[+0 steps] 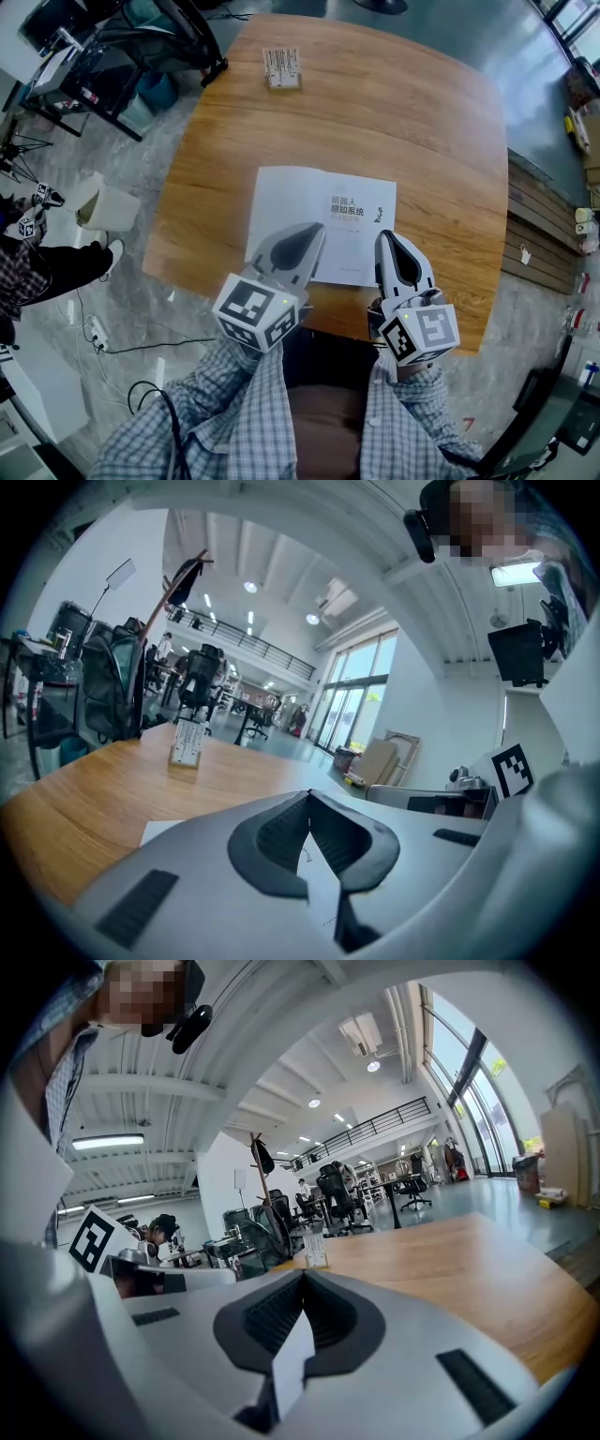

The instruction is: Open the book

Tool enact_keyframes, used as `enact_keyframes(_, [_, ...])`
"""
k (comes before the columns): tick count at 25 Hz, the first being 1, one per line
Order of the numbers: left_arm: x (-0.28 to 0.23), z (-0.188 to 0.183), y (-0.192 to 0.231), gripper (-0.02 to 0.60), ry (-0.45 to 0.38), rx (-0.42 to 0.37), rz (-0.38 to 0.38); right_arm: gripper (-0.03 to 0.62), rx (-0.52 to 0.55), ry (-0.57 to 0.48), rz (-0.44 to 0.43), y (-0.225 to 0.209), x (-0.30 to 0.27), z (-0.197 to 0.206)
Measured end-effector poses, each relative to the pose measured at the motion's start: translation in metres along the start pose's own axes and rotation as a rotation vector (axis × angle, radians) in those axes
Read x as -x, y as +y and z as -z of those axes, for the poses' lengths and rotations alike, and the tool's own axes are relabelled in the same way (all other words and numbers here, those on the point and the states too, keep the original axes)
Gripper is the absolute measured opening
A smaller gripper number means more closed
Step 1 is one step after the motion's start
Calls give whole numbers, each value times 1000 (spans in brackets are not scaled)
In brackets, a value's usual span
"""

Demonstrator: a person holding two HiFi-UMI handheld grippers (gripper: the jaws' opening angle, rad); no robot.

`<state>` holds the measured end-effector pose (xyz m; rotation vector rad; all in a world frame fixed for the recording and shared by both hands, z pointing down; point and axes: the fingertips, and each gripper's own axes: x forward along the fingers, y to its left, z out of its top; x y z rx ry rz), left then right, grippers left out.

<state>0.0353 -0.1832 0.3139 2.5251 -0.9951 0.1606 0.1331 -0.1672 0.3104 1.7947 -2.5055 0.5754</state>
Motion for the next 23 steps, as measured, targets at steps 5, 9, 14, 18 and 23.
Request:
enact_keyframes(5, [-1,0,0,8,0,-1,-3,18,7,5,-2,0,-1,1])
enact_keyframes(9, [-1,1,2,8,-1,0,-7,18,16,7,-9,0,-2,2])
enact_keyframes(14, [-1,0,3,8,2,-1,-9,18,-12,17,2,-3,-4,5])
enact_keyframes(18, [-1,0,2,8,3,0,-8,18,-12,20,3,-4,-2,5])
enact_keyframes(23, [0,0,4,8,1,-1,-14,18,-21,19,-12,-2,-4,8])
